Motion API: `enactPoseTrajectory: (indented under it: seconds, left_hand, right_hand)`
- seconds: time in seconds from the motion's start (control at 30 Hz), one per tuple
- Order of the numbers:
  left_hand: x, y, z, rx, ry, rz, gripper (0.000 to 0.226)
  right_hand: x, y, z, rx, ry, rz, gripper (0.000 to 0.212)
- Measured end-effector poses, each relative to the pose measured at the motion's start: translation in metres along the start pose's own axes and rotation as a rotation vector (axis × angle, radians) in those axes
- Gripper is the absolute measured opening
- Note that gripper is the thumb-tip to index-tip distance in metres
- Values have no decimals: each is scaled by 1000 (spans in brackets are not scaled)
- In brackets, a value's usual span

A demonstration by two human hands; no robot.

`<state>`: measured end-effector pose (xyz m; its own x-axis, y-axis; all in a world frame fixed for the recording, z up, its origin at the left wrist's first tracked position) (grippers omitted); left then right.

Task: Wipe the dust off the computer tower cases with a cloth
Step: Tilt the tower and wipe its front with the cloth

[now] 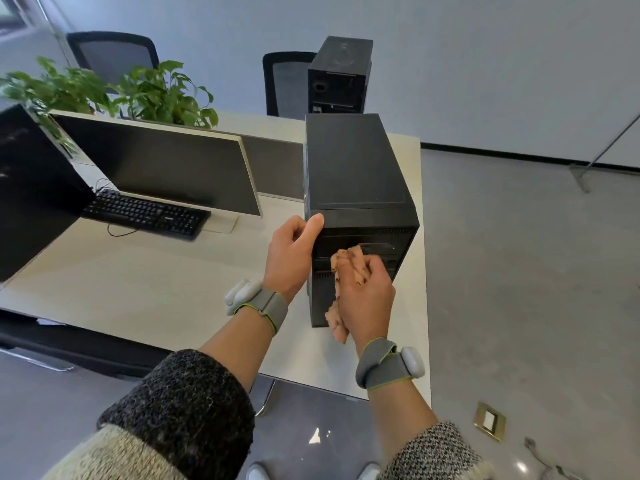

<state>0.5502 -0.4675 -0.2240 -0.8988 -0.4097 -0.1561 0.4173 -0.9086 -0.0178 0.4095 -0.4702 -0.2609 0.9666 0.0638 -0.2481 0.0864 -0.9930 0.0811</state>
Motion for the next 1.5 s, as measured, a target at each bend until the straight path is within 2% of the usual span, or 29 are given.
enactPoseTrajectory:
  seconds: [0.13,0.2,0.4,0.47,0.53,0.6,0.67,0.8,0.9,0.97,1.03,1.13,1.23,1.33,1.4,1.5]
  left_hand:
    - [5,-1,0,15,-38,21,37]
    - [6,0,-1,26,-54,35,36]
    - [5,1,-6,16,-42,40,38]
    - [6,1,-7,27,-61,35,38]
    - [7,1,-7,27,-90,38,39]
    - [6,2,-7,21,-117,45,40]
    - [5,3,-9,21,-119,34,41]
    - [4,3,-9,20,-109,26,41]
    - [4,2,-9,20,-111,16,44]
    - [4,3,-10,19,-116,18,45]
    - [4,4,-10,16,-122,30,42]
    - [5,4,-11,11,-110,25,42]
    - [4,3,-10,2,-106,29,42]
    - [5,2,-9,1,-117,28,42]
    - [7,2,-9,-3,-121,39,40]
    - [7,2,-8,-7,-122,35,40]
  right_hand:
    - [-9,6,-38,-186,4,57,11]
    - [-8,9,-40,-199,18,61,11]
    - [-5,1,13,132,4,-38,18]
    - [-9,2,1,53,2,-13,22]
    - [-15,4,-24,-101,19,46,18]
    - [-17,9,-34,-167,40,92,12]
    - [-13,10,-24,-100,49,83,12]
    - [-7,5,19,154,46,-23,10]
    - [-12,7,6,73,49,14,22]
    - [-18,9,-14,-47,58,63,19]
    - [-18,12,-22,-89,65,85,15]
    - [-13,13,2,56,78,56,11]
    - [-14,10,17,194,58,-12,16]
    - [-25,13,-4,50,25,25,30]
    - [-30,18,-23,-67,-7,63,29]
    - [-27,22,-15,-30,6,40,24]
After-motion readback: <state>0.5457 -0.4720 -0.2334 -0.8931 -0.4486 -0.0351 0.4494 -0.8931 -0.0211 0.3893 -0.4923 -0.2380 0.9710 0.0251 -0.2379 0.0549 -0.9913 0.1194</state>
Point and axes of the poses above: each hand's wrist, its own y-axis towards the middle knuckle, its own x-axis out of the palm, z = x × y, the point moved 2 cm from there along y, towards the middle knuckle, and after that the axes turned 8 degrees about -z, right-handed, at the moved point
